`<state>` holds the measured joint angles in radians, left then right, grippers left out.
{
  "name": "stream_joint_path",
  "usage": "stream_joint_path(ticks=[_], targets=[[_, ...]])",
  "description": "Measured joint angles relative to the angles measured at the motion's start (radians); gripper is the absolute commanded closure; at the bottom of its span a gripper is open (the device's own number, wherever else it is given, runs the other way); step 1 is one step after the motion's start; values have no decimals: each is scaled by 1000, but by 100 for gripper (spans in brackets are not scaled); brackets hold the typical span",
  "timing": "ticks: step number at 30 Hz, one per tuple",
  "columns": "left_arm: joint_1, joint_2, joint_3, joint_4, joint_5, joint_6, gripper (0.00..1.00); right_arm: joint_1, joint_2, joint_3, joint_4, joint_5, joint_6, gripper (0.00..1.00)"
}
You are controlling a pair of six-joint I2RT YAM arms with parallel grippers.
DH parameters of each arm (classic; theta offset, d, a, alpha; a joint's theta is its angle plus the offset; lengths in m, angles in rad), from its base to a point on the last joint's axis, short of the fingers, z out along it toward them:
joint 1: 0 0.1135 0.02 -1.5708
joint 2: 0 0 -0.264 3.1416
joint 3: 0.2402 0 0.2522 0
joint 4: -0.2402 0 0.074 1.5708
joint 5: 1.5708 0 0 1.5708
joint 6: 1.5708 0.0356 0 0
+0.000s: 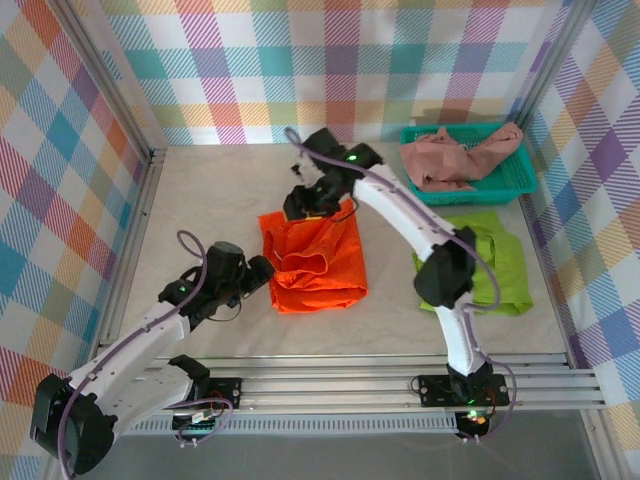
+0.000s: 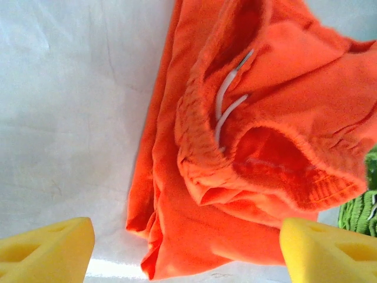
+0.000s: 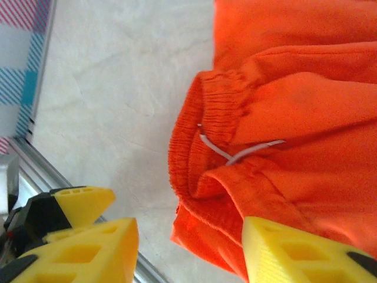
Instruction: Fold and stack the shorts
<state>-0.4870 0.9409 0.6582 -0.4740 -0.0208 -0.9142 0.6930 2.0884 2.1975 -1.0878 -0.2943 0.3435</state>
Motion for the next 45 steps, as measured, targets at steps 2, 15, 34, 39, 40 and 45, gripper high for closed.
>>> stream_joint_path(ticks=[2, 15, 34, 39, 40, 45], targets=[[35, 47, 91, -35, 4, 40, 20, -44, -125, -143, 63, -5, 23, 39], [104, 456, 394, -36, 156, 224, 30, -146, -467, -837, 377, -41, 189, 33], [-261, 808, 819, -297, 23, 528, 34, -410, -822, -1101, 432, 6, 221, 0], [-266, 872, 854, -338, -38, 533, 42, -431, -840, -1130, 429, 5, 220, 1], [-266, 882, 858, -341, -50, 535, 44, -432, -840, -1133, 429, 5, 218, 1], [-268, 917, 863, -349, -91, 541, 60, -433, -840, -1140, 429, -2, 217, 1]])
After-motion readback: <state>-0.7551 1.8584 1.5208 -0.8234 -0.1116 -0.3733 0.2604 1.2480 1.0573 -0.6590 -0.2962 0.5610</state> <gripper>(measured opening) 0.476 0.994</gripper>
